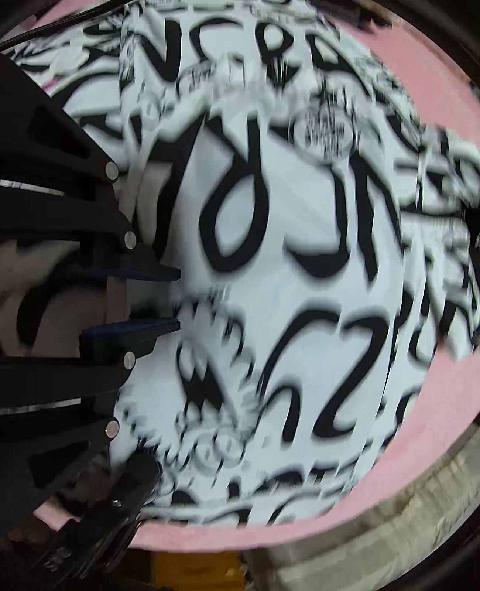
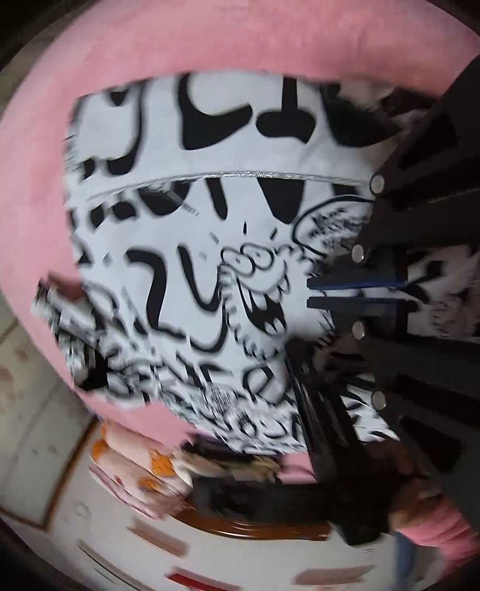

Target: Fold large clothes

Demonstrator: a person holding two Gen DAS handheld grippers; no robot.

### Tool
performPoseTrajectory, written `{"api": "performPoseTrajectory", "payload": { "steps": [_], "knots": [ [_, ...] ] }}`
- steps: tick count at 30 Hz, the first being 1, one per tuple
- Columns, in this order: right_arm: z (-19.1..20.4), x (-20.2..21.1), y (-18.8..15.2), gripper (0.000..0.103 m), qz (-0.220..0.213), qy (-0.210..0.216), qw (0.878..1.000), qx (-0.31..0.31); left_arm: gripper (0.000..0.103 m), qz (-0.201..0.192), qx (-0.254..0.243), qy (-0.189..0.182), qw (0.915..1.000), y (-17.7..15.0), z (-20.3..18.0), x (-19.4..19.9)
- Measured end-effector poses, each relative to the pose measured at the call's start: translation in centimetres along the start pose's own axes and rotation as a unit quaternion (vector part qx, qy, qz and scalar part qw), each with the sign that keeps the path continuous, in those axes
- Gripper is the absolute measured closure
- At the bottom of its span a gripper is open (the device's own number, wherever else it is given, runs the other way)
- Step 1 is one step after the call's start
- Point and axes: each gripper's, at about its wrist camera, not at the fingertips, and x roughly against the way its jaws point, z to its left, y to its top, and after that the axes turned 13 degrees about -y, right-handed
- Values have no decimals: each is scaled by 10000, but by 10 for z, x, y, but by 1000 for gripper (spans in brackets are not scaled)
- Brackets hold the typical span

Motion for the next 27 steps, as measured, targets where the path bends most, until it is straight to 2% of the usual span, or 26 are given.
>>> {"api": "performPoseTrajectory", "payload": {
  "steps": [2, 3, 5, 6, 7, 8, 10, 13, 15, 17, 19, 21, 22, 24, 27],
  "knots": [
    [-3, -13, -1, 103, 116, -311, 9994, -65, 92, -137, 293, -65, 9995, -1, 18, 9],
    [-10, -13, -3, 103, 114, -494, 9986, -142, 92, -251, 458, 59, 9986, -2, 30, 15],
    [-25, -4, -7, 103, -5, -705, 9969, -356, 92, -426, 677, 639, 9947, -6, 53, 26],
    [-37, 4, -9, 103, -71, -997, 9935, -540, 93, -484, 819, 761, 9926, -9, 67, 31],
    [-46, 9, -11, 103, -119, -1029, 9922, -688, 93, -518, 980, 650, 9917, -11, 79, 34],
    [-60, 15, -14, 103, -99, -827, 9920, -951, 99, -587, 1181, 472, 9901, -14, 93, 37],
    [-72, 23, -17, 103, -174, -1284, 9855, -1098, 100, -680, 1448, 154, 9870, -19, 107, 40],
    [-76, 39, -14, 103, -401, -1757, 9784, -1008, 100, -827, 1657, 101, 9827, -24, 107, 49],
    [-73, 46, -10, 103, -583, -1658, 9809, -834, 100, -882, 1643, 110, 9824, -27, 99, 57],
    [-64, 49, -6, 103, -764, -1404, 9856, -558, 100, -992, 1596, -170, 9820, -31, 91, 69],
    [-39, 45, 1, 103, -855, -893, 9923, -25, 100, -1029, 1578, -935, 9776, -32, 73, 70],
    [-8, 26, 8, 103, -677, -250, 9958, 565, 100, -858, 1516, -1438, 9742, -30, 57, 60],
    [3, 15, 9, 103, -607, -69, 9955, 722, 100, -778, 1439, -1482, 9753, -25, 49, 49],
    [27, -17, 13, 103, -371, 269, 9946, 926, 100, -640, 1217, -1302, 9819, -14, 28, 32],
    [53, -49, 24, 103, -345, 165, 9921, 1194, 100, -650, 1211, -1239, 9827, 6, 20, 15]
  ]
}}
